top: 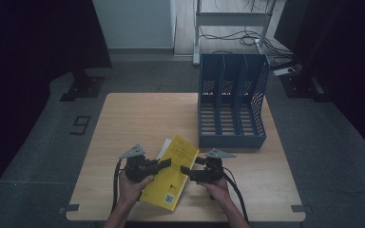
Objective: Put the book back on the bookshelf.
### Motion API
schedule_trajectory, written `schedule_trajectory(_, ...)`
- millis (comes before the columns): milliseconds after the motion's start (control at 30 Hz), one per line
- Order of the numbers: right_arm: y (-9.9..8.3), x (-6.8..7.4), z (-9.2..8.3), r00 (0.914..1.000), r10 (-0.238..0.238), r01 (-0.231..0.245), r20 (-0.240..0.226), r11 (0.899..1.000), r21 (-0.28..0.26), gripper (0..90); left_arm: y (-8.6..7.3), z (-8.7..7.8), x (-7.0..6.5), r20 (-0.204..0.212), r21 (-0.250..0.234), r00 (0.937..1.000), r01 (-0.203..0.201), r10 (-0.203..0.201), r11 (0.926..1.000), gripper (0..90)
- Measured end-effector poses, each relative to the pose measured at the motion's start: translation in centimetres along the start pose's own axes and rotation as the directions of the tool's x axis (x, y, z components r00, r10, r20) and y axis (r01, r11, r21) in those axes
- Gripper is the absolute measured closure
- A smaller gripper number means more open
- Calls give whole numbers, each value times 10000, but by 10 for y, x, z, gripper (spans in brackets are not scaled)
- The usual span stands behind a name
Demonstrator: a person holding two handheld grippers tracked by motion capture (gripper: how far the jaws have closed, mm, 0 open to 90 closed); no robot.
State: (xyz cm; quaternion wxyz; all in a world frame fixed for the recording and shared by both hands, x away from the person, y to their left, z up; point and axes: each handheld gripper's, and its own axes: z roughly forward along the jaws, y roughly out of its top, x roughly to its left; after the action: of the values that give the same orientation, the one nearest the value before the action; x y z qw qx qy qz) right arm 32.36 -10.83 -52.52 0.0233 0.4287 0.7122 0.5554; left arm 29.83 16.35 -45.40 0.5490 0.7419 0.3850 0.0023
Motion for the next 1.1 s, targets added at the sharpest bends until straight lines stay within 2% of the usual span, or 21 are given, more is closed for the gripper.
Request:
schedule_trajectory(233,0,2,-2,9999,7,-7,108,10000,20,161,1,-1,3,105,159,9999,45,-47,9999,831)
schedule_trajectory(433,1,4,-5,9998,76,-72,181,9998,-210,177,1,-3,4,259,292,9996,60,-67,9996,831)
schedule_trajectory(633,2,4,-10,9998,157,-151,126,9986,-505,207,2,-4,6,279,328,9995,134,-143,9994,830)
schedule_trajectory(867,2,3,-15,9995,97,-72,298,9966,-815,272,2,-3,7,389,408,9990,206,-222,9990,829)
schedule_trajectory(1000,3,2,-19,9993,97,-58,348,9940,-1094,304,1,-2,7,317,482,9993,203,-219,9986,829)
schedule_trajectory(1100,4,0,-24,9996,182,-155,201,9918,-1270,339,1,-2,9,323,473,9991,265,-280,9985,829)
